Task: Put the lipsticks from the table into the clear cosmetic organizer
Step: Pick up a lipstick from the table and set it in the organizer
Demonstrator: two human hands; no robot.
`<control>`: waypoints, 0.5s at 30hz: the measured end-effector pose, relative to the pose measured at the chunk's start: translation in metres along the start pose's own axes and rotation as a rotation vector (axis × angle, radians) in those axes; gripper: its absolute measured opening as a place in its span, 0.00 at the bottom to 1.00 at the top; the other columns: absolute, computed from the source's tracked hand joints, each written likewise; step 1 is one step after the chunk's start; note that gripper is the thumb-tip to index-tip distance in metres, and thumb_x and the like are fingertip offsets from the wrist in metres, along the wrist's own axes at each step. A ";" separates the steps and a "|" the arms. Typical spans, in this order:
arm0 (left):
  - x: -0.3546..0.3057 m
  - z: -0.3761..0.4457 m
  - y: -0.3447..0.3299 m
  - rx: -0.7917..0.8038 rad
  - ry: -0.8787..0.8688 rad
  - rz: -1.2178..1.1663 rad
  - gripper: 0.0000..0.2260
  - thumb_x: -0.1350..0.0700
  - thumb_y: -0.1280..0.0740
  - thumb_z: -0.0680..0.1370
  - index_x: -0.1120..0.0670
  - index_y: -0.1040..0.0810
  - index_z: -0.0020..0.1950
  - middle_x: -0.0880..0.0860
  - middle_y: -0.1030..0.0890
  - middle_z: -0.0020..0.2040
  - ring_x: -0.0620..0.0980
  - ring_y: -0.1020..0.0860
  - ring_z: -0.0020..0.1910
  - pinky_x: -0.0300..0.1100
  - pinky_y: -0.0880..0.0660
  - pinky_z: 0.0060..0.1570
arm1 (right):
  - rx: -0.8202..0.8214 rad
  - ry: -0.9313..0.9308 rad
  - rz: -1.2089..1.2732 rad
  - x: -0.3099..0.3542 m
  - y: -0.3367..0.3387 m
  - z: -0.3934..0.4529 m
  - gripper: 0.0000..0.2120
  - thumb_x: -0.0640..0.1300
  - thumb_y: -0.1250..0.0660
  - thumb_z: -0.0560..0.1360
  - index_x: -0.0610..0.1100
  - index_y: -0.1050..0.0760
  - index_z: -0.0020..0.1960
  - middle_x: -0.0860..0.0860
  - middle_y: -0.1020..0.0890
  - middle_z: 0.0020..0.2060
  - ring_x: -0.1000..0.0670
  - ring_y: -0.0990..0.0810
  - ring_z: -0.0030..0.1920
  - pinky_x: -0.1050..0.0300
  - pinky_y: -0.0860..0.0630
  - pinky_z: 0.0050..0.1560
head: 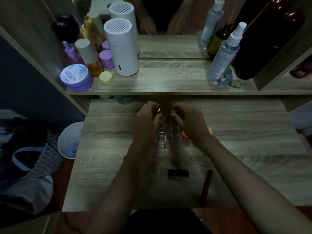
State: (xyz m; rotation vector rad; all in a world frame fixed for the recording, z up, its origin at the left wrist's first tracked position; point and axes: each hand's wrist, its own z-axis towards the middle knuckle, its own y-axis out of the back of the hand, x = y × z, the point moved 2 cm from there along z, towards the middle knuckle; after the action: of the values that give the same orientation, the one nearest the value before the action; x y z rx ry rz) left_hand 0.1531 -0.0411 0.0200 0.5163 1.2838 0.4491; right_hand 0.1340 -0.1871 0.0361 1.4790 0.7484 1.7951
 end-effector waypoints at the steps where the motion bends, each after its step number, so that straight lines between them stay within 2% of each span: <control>1: 0.002 0.000 -0.002 0.010 0.000 0.011 0.10 0.65 0.31 0.73 0.61 0.23 0.54 0.59 0.19 0.52 0.51 0.20 0.50 0.38 0.24 0.51 | 0.014 -0.009 -0.010 0.000 -0.003 0.001 0.11 0.39 0.32 0.73 0.40 0.23 0.55 0.41 0.16 0.48 0.43 0.18 0.48 0.44 0.22 0.51; 9: 0.013 -0.001 -0.013 0.053 0.014 0.061 0.16 0.63 0.31 0.73 0.58 0.25 0.61 0.57 0.19 0.57 0.52 0.20 0.55 0.40 0.25 0.54 | 0.041 -0.018 -0.009 0.006 -0.008 0.007 0.13 0.37 0.34 0.74 0.38 0.25 0.59 0.39 0.18 0.51 0.42 0.20 0.51 0.43 0.23 0.54; 12: 0.012 -0.001 -0.014 0.046 0.011 0.063 0.17 0.63 0.31 0.73 0.59 0.25 0.62 0.58 0.20 0.58 0.53 0.20 0.55 0.38 0.27 0.54 | 0.039 -0.017 0.004 0.006 -0.008 0.006 0.15 0.37 0.35 0.74 0.38 0.26 0.60 0.39 0.18 0.53 0.43 0.20 0.52 0.44 0.23 0.55; 15: 0.011 0.000 -0.011 0.040 -0.003 0.065 0.18 0.63 0.30 0.73 0.60 0.25 0.62 0.59 0.20 0.58 0.54 0.21 0.56 0.43 0.25 0.57 | 0.053 -0.018 0.020 0.005 -0.003 0.003 0.18 0.39 0.34 0.74 0.39 0.28 0.64 0.40 0.19 0.55 0.44 0.20 0.53 0.47 0.23 0.56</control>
State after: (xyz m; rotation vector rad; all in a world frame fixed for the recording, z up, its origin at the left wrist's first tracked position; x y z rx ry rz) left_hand 0.1558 -0.0435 0.0049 0.5935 1.2783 0.4780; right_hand 0.1371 -0.1810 0.0375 1.5402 0.7797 1.7871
